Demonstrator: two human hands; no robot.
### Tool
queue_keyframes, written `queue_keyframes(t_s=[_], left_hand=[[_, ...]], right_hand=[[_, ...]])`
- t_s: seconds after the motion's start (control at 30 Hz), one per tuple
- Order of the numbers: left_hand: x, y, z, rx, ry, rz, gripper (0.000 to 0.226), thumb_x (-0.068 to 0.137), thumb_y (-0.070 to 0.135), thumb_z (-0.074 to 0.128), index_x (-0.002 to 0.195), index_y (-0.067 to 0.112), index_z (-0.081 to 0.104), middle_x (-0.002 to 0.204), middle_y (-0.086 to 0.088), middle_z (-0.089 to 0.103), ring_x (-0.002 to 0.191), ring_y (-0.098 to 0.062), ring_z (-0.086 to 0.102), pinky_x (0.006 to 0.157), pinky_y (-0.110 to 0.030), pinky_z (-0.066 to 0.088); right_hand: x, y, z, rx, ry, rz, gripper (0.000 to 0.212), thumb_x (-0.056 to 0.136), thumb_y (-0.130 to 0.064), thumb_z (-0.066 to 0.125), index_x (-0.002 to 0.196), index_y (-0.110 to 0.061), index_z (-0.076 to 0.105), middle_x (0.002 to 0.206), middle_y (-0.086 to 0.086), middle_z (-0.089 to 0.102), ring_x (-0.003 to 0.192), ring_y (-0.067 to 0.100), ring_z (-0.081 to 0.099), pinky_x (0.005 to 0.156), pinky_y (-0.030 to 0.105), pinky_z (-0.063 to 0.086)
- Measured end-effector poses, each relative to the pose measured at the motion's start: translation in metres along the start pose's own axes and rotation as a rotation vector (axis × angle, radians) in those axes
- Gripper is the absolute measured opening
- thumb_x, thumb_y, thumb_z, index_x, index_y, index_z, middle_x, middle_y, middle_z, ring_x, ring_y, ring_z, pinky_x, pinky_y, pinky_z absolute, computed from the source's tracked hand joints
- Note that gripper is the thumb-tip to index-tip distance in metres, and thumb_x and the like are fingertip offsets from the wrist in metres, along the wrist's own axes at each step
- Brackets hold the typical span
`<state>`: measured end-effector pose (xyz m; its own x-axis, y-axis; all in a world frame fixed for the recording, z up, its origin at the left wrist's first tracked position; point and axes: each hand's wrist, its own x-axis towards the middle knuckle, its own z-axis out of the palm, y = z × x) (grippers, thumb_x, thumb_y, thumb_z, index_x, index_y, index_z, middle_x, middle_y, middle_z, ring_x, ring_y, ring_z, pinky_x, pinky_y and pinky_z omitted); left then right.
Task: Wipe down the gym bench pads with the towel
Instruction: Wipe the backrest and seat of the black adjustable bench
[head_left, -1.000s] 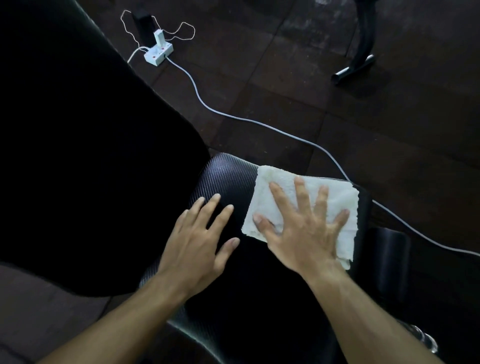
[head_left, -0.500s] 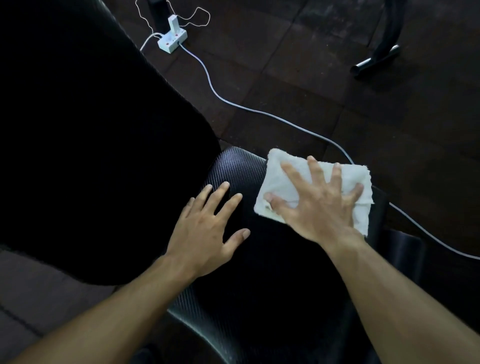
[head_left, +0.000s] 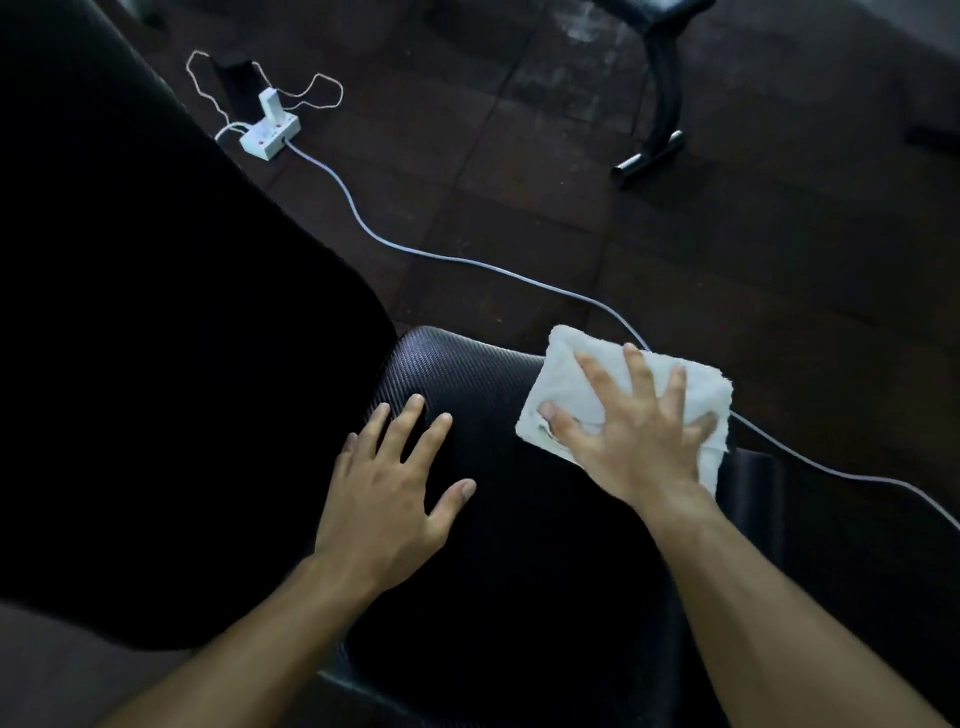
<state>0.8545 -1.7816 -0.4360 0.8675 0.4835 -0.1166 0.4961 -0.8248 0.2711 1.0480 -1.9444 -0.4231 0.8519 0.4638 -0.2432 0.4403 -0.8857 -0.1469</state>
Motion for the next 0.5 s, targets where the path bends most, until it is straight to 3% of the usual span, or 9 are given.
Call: queue_keyframes(t_s=[0.13, 0.23, 0.33, 0.43, 0.5], left_hand=[[-0.002, -0.002, 0.003, 0.014, 0.022, 0.005, 0.075, 0.088, 0.071, 0.031, 0.148, 0.029, 0.042, 0.159, -0.003, 0.033, 0.146, -0.03, 0.029, 0.11, -0.054, 0.036], [-0.002, 0.0, 0.005, -0.002, 0.059, 0.016, 0.076, 0.085, 0.072, 0.031, 0.147, 0.03, 0.044, 0.159, -0.003, 0.034, 0.145, -0.031, 0.029, 0.112, -0.055, 0.034], [0.003, 0.0, 0.002, 0.012, 0.001, 0.027, 0.085, 0.078, 0.076, 0.023, 0.149, 0.032, 0.038, 0.161, -0.002, 0.027, 0.147, -0.03, 0.022, 0.116, -0.053, 0.027], [0.005, 0.001, -0.003, -0.011, 0.063, 0.026, 0.093, 0.071, 0.08, 0.017, 0.15, 0.035, 0.035, 0.162, 0.001, 0.024, 0.148, -0.027, 0.018, 0.118, -0.049, 0.023], [0.006, -0.001, 0.0, -0.002, 0.051, 0.054, 0.091, 0.073, 0.082, 0.025, 0.15, 0.035, 0.036, 0.162, 0.001, 0.026, 0.148, -0.026, 0.02, 0.119, -0.048, 0.023]], right_hand=[[-0.055, -0.006, 0.026, -0.041, 0.127, -0.025, 0.083, 0.078, -0.092, 0.024, 0.153, -0.057, 0.016, 0.169, -0.008, 0.012, 0.153, 0.044, 0.005, 0.105, 0.083, 0.017], [-0.028, 0.01, 0.015, -0.02, 0.098, -0.059, 0.089, 0.07, -0.099, 0.014, 0.151, -0.061, 0.013, 0.168, -0.014, 0.009, 0.153, 0.039, 0.006, 0.108, 0.081, 0.017], [0.016, 0.021, -0.004, 0.097, -0.001, 0.098, 0.09, 0.07, -0.099, 0.025, 0.15, -0.059, 0.019, 0.167, -0.015, 0.009, 0.154, 0.036, 0.0, 0.11, 0.079, 0.013], [0.018, 0.022, -0.004, 0.131, 0.092, 0.081, 0.084, 0.072, -0.097, 0.027, 0.147, -0.06, 0.021, 0.167, -0.015, 0.01, 0.153, 0.035, 0.001, 0.11, 0.077, 0.016], [-0.006, 0.022, 0.006, 0.148, 0.101, 0.076, 0.08, 0.074, -0.096, 0.028, 0.146, -0.063, 0.018, 0.166, -0.016, 0.008, 0.153, 0.035, 0.002, 0.112, 0.075, 0.017]])
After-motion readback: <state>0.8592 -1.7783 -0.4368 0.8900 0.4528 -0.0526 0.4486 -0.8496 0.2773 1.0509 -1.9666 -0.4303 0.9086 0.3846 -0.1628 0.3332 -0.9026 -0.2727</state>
